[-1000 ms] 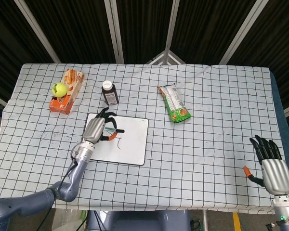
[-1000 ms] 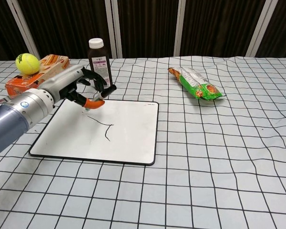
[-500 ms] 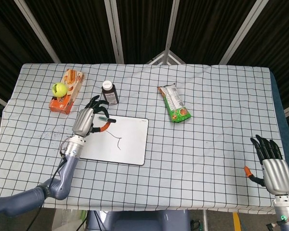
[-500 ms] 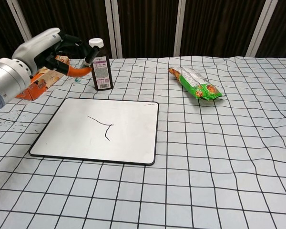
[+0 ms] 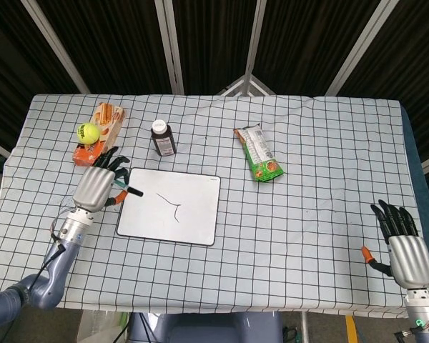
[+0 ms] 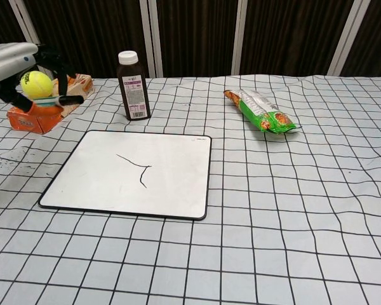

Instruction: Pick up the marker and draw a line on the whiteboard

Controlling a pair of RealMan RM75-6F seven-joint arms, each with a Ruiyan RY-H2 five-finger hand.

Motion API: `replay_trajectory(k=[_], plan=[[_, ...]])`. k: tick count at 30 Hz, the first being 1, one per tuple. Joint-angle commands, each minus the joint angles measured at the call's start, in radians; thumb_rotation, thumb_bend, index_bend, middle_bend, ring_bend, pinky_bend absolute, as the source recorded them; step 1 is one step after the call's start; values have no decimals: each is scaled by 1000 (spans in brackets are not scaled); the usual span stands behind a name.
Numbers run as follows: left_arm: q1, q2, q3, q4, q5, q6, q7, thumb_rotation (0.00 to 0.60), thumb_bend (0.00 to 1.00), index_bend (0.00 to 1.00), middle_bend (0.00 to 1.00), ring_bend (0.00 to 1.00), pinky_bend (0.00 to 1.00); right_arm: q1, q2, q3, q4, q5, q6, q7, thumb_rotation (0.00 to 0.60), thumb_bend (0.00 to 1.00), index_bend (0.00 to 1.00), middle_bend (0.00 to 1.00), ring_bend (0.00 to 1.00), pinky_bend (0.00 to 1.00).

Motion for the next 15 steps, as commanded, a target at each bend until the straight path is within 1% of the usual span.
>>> replay_trajectory(k=[1, 4, 7, 15], plan=[[18, 57, 56, 15, -3, -20, 163, 600, 522, 712, 233, 58, 160, 1, -2, 0, -1, -1, 0, -5, 600, 329, 0, 0, 0, 0], [23, 43, 65, 37, -14, -27, 184, 600, 520, 699, 227, 58, 159, 1, -3, 0, -3, -2, 1, -7, 600, 329, 0, 0, 0, 0], [24, 8, 73, 90, -29, -42, 192, 600, 512, 678, 206, 57, 157, 1, -4, -1, -5, -3, -1, -9, 600, 329, 0, 0, 0, 0], [20, -85, 77, 204, -67, -75, 204, 600, 451, 607, 151, 49, 143, 3, -2, 1, -2, 2, -5, 0, 600, 329, 0, 0, 0, 0]])
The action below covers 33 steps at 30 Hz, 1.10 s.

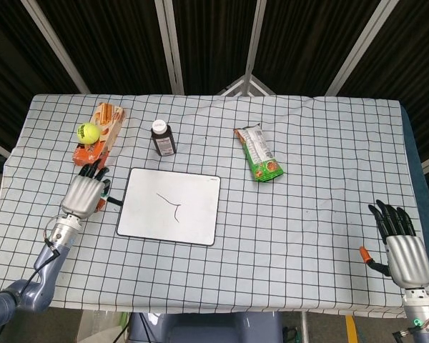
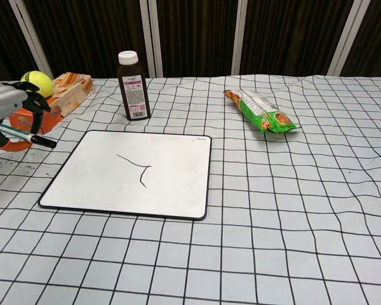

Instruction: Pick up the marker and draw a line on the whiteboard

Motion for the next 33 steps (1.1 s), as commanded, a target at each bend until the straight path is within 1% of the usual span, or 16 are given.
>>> replay_trajectory(k=[1, 3, 5, 7, 8, 11, 15, 19, 22, 23, 26, 28, 31, 33], plan=[[-2, -35, 4, 39, -13, -15, 9, 600, 430, 589, 139, 43, 138, 1, 1, 0, 1, 0, -1, 3, 600, 329, 0, 0, 0, 0], [-3, -47, 3, 53, -17, -18, 11, 600, 387, 529, 104, 21, 116, 1, 1, 0, 2, 0, -2, 5, 600, 329, 0, 0, 0, 0], [-2, -58, 3, 63, -27, -25, 17, 600, 338, 424, 51, 2, 82, 2, 1, 0, 3, -1, -3, 6, 600, 329, 0, 0, 0, 0], [1, -65, 0, 64, -39, -28, 20, 600, 306, 340, 16, 0, 55, 2, 2, -1, 3, -2, -3, 7, 600, 329, 0, 0, 0, 0], [2, -66, -1, 62, -43, -29, 19, 600, 289, 295, 3, 0, 42, 2, 2, -1, 3, -2, -3, 7, 600, 329, 0, 0, 0, 0], [11, -64, -7, 48, -53, -21, 15, 600, 254, 206, 0, 0, 29, 2, 2, -1, 5, -2, -3, 8, 600, 329, 0, 0, 0, 0], [26, -45, -12, 13, -59, -1, 0, 600, 236, 163, 0, 0, 19, 1, 2, -1, 4, -2, -3, 8, 600, 329, 0, 0, 0, 0], [64, 6, -18, -83, -49, 57, -48, 600, 229, 150, 0, 0, 19, 0, 3, -2, 4, -3, -1, 6, 600, 329, 0, 0, 0, 0], [112, 66, -7, -181, -5, 141, -103, 600, 216, 133, 0, 0, 19, 0, 3, -2, 6, -3, 1, 4, 600, 329, 0, 0, 0, 0], [138, 98, 4, -223, 19, 180, -124, 600, 209, 124, 0, 0, 18, 0, 3, -1, 8, -3, 1, 3, 600, 329, 0, 0, 0, 0], [192, 163, 36, -300, 72, 258, -168, 600, 190, 93, 0, 0, 9, 0, 3, -1, 11, -3, 2, -3, 600, 329, 0, 0, 0, 0], [244, 223, 71, -358, 115, 322, -204, 600, 177, 63, 0, 0, 5, 1, 1, -1, 12, -4, 2, -12, 600, 330, 0, 0, 0, 0], [299, 281, 109, -401, 165, 395, -233, 600, 162, 7, 0, 0, 0, 0, -2, -1, 11, -6, 5, -23, 600, 329, 0, 0, 0, 0], [330, 308, 130, -409, 197, 438, -250, 600, 150, 0, 0, 0, 0, 0, -3, -1, 12, -8, 8, -32, 600, 329, 0, 0, 0, 0]])
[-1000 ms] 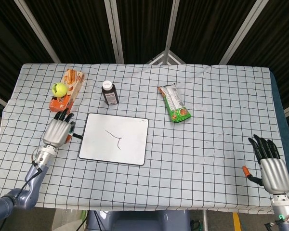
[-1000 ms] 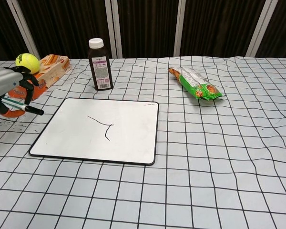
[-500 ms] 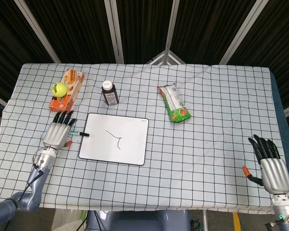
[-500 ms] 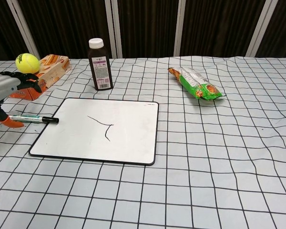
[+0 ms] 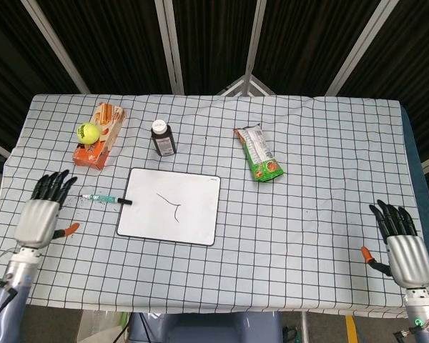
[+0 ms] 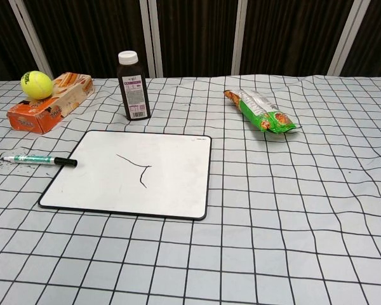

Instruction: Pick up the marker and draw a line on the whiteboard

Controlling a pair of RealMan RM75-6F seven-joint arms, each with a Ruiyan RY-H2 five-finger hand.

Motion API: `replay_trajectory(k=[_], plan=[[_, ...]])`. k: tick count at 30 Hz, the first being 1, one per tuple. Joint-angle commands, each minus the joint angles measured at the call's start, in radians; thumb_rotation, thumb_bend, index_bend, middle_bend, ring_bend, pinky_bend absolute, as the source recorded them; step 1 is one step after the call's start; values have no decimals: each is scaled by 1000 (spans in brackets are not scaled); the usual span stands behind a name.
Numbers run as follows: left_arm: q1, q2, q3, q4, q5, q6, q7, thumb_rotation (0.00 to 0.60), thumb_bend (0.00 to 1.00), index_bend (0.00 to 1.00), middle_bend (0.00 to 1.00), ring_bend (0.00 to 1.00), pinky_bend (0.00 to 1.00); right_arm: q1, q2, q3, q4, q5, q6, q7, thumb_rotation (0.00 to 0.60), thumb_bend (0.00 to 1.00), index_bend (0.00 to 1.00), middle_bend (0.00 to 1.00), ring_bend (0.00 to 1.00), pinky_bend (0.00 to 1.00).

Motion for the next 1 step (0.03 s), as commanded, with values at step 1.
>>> replay_trajectory(k=[1], plan=[[85, 70, 64, -41, 81, 102, -53, 600, 143, 0, 0, 0, 0, -1, -2, 0, 1, -3, 5, -10, 600, 329, 0, 0, 0, 0]])
